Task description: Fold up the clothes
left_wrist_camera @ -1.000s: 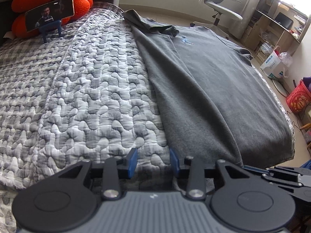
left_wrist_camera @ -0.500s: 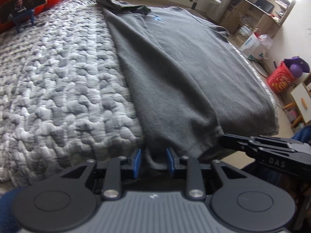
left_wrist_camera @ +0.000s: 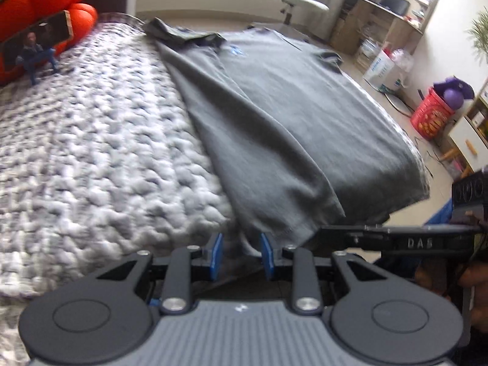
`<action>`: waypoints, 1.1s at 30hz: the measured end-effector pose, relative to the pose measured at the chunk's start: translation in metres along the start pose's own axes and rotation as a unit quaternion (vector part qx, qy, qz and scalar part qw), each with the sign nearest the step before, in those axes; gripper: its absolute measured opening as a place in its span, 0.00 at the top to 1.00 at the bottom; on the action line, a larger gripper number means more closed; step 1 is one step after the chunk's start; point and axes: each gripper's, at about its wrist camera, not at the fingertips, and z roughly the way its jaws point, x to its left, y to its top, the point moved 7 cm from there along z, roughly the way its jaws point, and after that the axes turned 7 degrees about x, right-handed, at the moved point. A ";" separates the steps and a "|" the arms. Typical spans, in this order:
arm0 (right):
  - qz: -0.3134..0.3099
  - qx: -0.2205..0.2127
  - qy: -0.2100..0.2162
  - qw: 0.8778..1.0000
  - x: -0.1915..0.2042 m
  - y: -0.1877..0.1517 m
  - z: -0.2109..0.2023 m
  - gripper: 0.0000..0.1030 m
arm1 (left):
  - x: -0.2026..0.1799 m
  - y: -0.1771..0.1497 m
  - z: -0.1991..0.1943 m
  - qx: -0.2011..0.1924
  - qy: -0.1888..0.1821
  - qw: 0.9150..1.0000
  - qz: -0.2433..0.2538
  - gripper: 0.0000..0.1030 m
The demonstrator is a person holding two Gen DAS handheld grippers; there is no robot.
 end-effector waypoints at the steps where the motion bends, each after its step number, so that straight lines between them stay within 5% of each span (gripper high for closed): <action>1: 0.003 0.000 0.006 1.000 0.002 -0.001 0.002 0.57 | 0.003 0.001 0.000 -0.002 -0.002 1.000 -0.004 0.73; 12: 0.078 -0.010 0.056 0.995 0.011 -0.001 0.024 0.57 | 0.010 0.007 0.003 -0.008 0.002 1.000 -0.026 0.73; 14: 0.083 -0.019 0.047 0.995 0.012 0.002 0.025 0.71 | 0.011 0.007 0.002 -0.007 0.006 1.000 -0.027 0.73; 15: 0.083 -0.026 0.049 0.995 0.014 0.003 0.023 0.92 | 0.011 0.007 0.002 -0.007 0.008 1.000 -0.022 0.73; 23: 0.085 -0.085 0.154 0.981 0.038 0.028 -0.047 0.93 | -0.019 -0.005 -0.003 -0.030 -0.020 0.997 0.061 0.73; 28: 0.104 -0.082 0.168 0.977 0.038 0.039 -0.049 0.93 | -0.048 0.003 0.003 -0.054 -0.022 0.991 0.119 0.66; 33: 0.094 -0.082 0.170 0.977 0.042 0.046 -0.054 0.92 | -0.059 0.013 0.020 -0.056 -0.020 0.991 0.122 0.65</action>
